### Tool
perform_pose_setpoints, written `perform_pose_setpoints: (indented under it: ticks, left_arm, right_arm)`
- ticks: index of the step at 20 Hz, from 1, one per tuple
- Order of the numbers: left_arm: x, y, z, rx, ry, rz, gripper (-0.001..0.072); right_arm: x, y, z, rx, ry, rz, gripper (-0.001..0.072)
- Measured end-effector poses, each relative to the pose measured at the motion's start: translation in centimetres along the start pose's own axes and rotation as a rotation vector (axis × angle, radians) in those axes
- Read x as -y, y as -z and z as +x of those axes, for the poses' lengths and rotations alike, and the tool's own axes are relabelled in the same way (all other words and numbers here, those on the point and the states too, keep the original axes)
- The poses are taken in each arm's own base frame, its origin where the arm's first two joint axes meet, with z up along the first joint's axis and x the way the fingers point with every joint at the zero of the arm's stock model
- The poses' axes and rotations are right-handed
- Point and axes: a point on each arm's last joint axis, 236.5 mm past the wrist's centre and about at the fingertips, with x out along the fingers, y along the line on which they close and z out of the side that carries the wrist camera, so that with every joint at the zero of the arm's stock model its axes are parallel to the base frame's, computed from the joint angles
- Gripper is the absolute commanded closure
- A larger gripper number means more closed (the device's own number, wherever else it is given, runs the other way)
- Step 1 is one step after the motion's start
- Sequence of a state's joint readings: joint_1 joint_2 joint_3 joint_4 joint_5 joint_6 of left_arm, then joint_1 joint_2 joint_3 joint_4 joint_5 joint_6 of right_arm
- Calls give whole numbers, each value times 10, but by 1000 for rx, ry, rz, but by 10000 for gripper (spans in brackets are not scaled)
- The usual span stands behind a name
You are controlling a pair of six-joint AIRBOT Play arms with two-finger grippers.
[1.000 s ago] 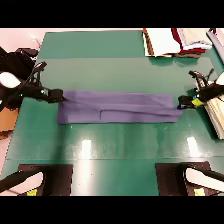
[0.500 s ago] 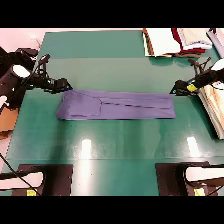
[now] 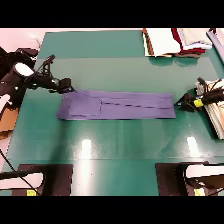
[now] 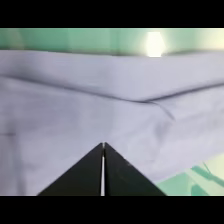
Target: Fold the shirts.
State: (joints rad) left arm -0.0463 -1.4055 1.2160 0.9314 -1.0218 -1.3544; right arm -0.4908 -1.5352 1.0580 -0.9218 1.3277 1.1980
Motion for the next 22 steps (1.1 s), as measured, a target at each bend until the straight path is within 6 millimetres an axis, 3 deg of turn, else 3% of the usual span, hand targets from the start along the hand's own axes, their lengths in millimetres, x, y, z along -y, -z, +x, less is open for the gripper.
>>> perform_pose_setpoints:
  ticks: [1, 2, 4, 5, 9, 13, 17, 22]
  left_arm:
    - [11, 1, 6, 3, 10, 22, 683]
    - [23, 3, 11, 3, 22, 42, 683]
    - [45, 7, 26, 3, 39, 69, 684]
    - [56, 13, 34, -8, 49, 81, 684]
    - [94, 27, 74, -42, 83, 131, 684]
    - [129, 36, 117, -87, 117, 188, 684]
    - [143, 46, 152, -139, 129, 203, 684]
    - [143, 61, 171, -194, 127, 197, 684]
  right_arm:
    - [-2, 3, 8, -8, -36, 15, 290]
    - [-7, 5, 16, -15, -59, 15, 366]
    - [-14, 4, 28, -21, -72, -3, 649]
    - [-17, 0, 32, -17, -65, -29, 697]
    - [-62, -22, 18, 39, -76, -181, 698]
    - [-138, -36, -28, 143, -97, -390, 698]
    - [-221, -26, -71, 231, -126, -567, 697]
    - [-295, 0, -94, 275, -173, -712, 698]
